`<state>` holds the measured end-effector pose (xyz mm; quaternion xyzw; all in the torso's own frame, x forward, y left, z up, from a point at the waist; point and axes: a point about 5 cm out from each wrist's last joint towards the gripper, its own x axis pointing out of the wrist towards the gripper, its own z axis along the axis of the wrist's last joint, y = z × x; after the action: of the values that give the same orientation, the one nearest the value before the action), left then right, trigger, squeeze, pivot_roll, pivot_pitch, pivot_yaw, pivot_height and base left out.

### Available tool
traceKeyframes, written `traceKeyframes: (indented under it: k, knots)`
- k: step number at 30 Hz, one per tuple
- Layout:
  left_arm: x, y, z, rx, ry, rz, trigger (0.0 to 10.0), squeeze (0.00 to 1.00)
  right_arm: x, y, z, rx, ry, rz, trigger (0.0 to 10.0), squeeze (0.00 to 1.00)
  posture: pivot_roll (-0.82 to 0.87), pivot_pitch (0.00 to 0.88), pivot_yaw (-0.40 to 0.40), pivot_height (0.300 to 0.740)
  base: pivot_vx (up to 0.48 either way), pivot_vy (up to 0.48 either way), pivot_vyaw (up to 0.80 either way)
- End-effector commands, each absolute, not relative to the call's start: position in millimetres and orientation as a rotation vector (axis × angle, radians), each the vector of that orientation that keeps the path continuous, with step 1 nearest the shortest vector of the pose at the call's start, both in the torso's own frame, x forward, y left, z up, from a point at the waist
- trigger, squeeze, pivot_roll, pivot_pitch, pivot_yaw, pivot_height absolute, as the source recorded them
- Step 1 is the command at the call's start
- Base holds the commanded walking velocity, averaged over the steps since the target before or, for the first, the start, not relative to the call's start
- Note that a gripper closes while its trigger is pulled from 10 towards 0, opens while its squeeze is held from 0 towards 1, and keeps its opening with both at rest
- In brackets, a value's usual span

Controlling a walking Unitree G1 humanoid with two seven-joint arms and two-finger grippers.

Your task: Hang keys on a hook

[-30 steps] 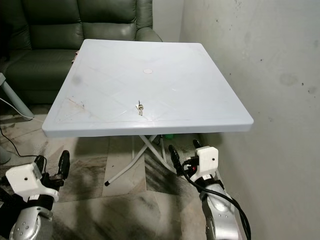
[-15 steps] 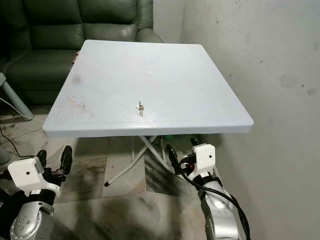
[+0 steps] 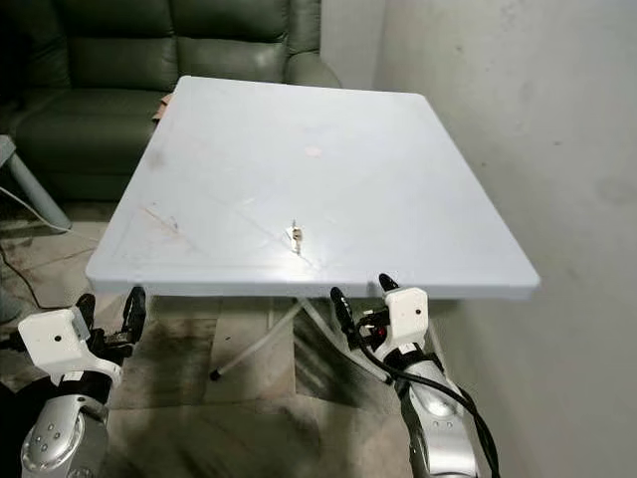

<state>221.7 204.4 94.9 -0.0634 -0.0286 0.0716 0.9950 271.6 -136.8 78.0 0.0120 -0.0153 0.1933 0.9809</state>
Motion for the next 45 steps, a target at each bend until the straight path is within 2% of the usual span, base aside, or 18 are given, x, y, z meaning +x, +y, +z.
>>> traceKeyframes:
  k: [1,10,14,26,39,43,45]
  knots:
    - [223.9,195.8,99.9,-0.136,-0.075,0.113,10.0,0.0,271.9,-146.6,80.8,0.004,-0.035,0.36,10.0,0.0,-0.04,0.0,-0.049,0.728,0.48,0.0,0.42]
    - [225.0,192.3,98.1,-0.137,-0.057,0.106,10.0,0.0,272.7,-146.3,80.2,-0.016,-0.027,0.371,10.0,0.0,-0.04,0.0,-0.049,0.728,0.423,0.0,0.8]
    - [226.1,190.9,97.0,-0.133,-0.042,0.116,10.0,0.0,273.7,-145.8,81.3,-0.013,-0.029,0.374,10.0,0.0,-0.04,0.0,-0.051,0.728,0.0,0.0,0.8]
    - [227.4,187.8,91.9,-0.084,-0.004,0.104,10.0,0.0,280.7,-143.7,82.1,0.013,-0.006,0.363,10.0,0.0,-0.04,0.0,-0.056,0.728,0.0,0.0,0.0]
    - [221.6,161.5,87.6,0.038,-0.001,-0.091,10.0,0.0,287.7,-141.4,86.1,-0.032,0.008,0.412,10.0,0.0,-0.04,0.0,-0.059,0.728,0.0,0.0,0.0]
    - [221.5,160.6,87.4,0.041,0.0,-0.097,10.0,0.0,288.1,-141.2,86.1,-0.033,0.011,0.415,10.0,0.0,-0.04,0.0,-0.059,0.728,0.0,0.0,0.0]
    - [217.2,147.1,85.6,0.046,0.002,-0.174,10.0,0.0,292.8,-136.9,88.1,-0.055,0.026,0.424,10.0,0.0,-0.03,0.0,-0.066,0.728,0.0,0.0,0.0]
